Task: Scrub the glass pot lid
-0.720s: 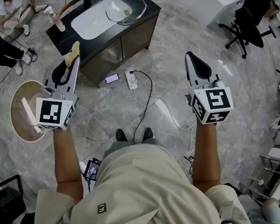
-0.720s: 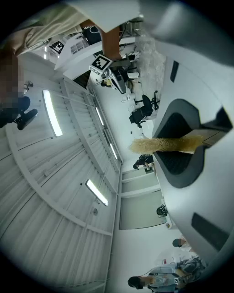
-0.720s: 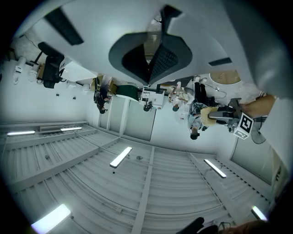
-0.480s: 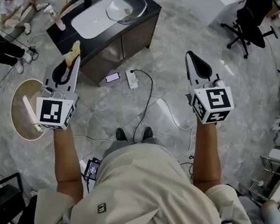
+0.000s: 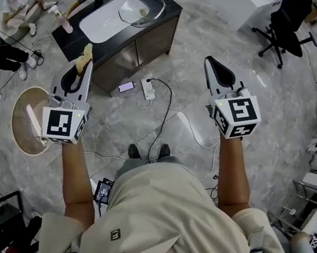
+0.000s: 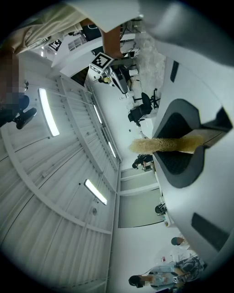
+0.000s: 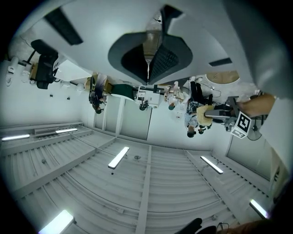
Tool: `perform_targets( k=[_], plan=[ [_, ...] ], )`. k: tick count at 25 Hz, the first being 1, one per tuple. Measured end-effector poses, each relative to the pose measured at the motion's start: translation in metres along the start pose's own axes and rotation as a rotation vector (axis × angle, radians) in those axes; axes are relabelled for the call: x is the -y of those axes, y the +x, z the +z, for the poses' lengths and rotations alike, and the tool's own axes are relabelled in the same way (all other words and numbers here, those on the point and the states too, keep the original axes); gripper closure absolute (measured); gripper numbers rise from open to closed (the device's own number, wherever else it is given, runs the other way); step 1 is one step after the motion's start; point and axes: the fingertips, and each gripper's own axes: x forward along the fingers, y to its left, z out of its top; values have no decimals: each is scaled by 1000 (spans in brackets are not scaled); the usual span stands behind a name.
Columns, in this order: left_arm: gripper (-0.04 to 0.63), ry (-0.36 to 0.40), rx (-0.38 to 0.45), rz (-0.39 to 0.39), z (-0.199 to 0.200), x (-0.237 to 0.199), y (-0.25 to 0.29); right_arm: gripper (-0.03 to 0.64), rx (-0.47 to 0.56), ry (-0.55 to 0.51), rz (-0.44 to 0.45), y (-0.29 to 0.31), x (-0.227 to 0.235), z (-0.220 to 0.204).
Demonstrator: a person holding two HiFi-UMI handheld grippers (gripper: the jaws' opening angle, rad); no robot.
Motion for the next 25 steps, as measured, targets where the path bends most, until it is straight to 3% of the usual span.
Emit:
perform_targets(
  k=[14,25],
  plan=[
    [548,5,-42,56,5,47,33,589,5,22,127,17,36,-23],
    [548,-15,-24,7,-22,9,95,589,-29,30,84,72,53,-34]
  ],
)
